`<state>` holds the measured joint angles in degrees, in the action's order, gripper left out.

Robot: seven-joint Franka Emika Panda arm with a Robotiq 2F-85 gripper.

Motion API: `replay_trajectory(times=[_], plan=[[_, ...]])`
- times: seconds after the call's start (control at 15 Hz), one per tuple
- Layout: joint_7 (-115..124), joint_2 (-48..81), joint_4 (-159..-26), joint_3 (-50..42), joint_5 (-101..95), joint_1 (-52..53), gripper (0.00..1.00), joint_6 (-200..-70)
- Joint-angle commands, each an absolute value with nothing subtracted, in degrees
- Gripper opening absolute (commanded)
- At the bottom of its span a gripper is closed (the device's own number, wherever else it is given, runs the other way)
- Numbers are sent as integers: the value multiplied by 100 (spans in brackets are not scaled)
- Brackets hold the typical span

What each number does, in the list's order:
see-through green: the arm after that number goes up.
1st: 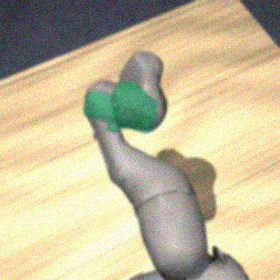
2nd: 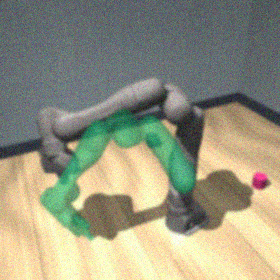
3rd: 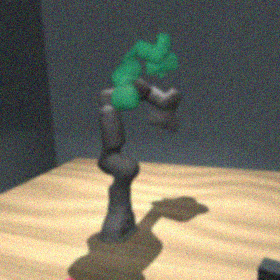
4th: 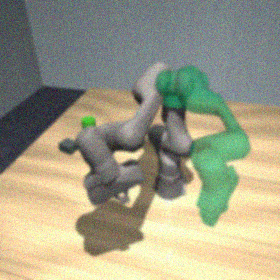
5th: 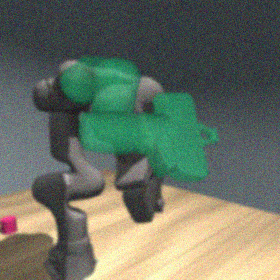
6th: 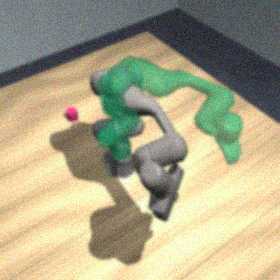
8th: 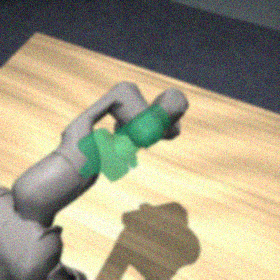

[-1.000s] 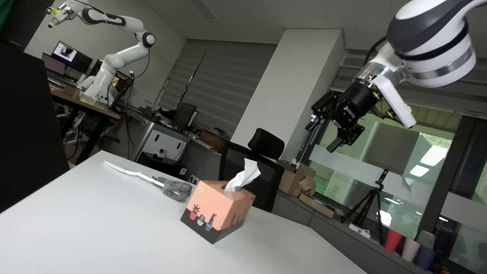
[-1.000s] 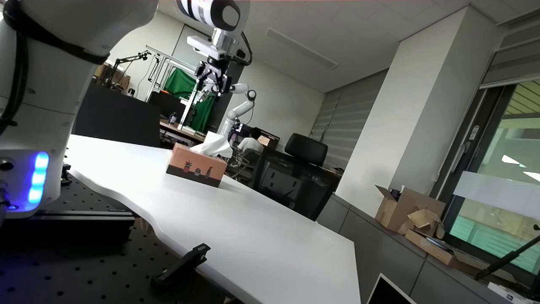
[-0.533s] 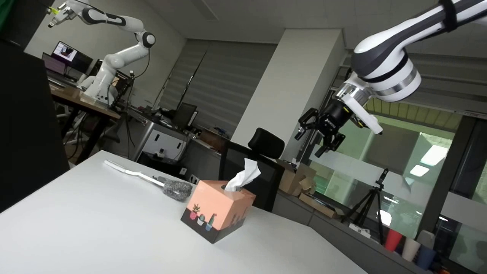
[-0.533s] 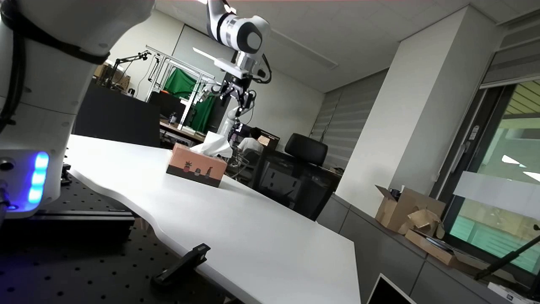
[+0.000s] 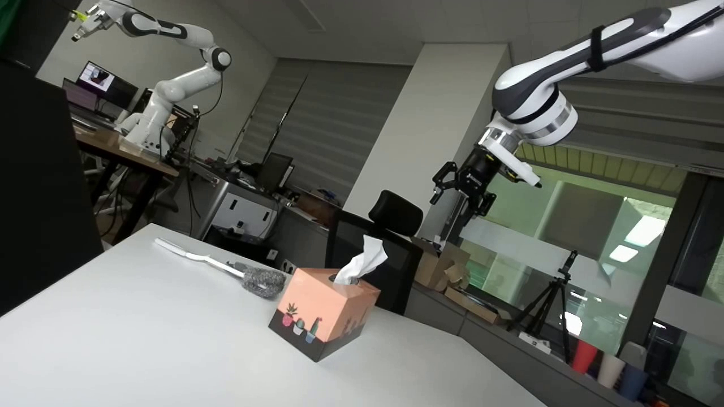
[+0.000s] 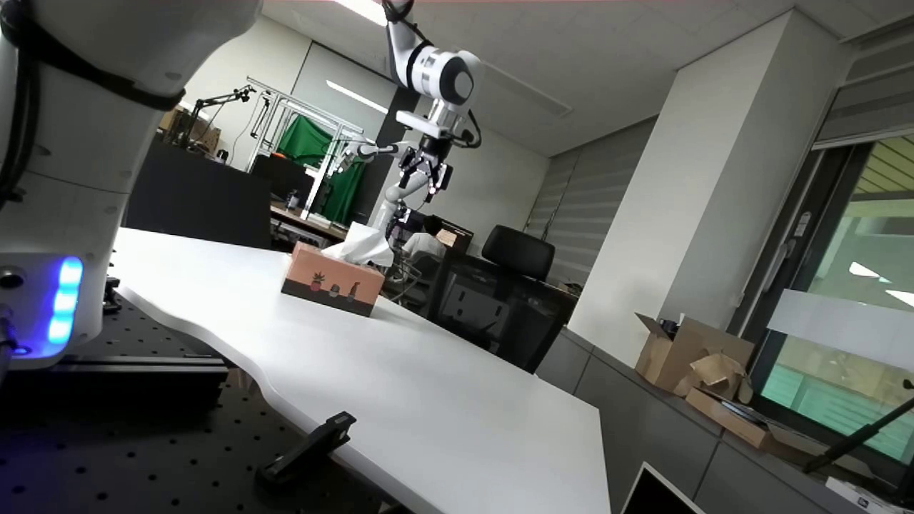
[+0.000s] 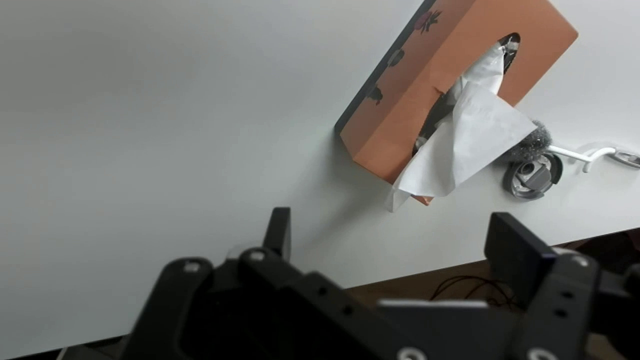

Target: Take a tissue out of the tissue box and put it on the counter

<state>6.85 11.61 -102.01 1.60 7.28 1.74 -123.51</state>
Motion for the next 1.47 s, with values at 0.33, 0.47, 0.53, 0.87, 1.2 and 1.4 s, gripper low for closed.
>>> replay_trajectory(times=[0.33,0.47,0.53,0.87,1.2,1.4], plan=[[709,1253,-10062,156,727,177,100,-12266],[712,1253,-10059,156,727,177,100,-12265],[712,1253,-10059,156,727,177,100,-12264],[949,1675,-9627,107,540,215,100,-12276],[1116,2531,-8745,113,657,227,100,-12030],[1545,3040,-8172,101,727,315,100,-11952]])
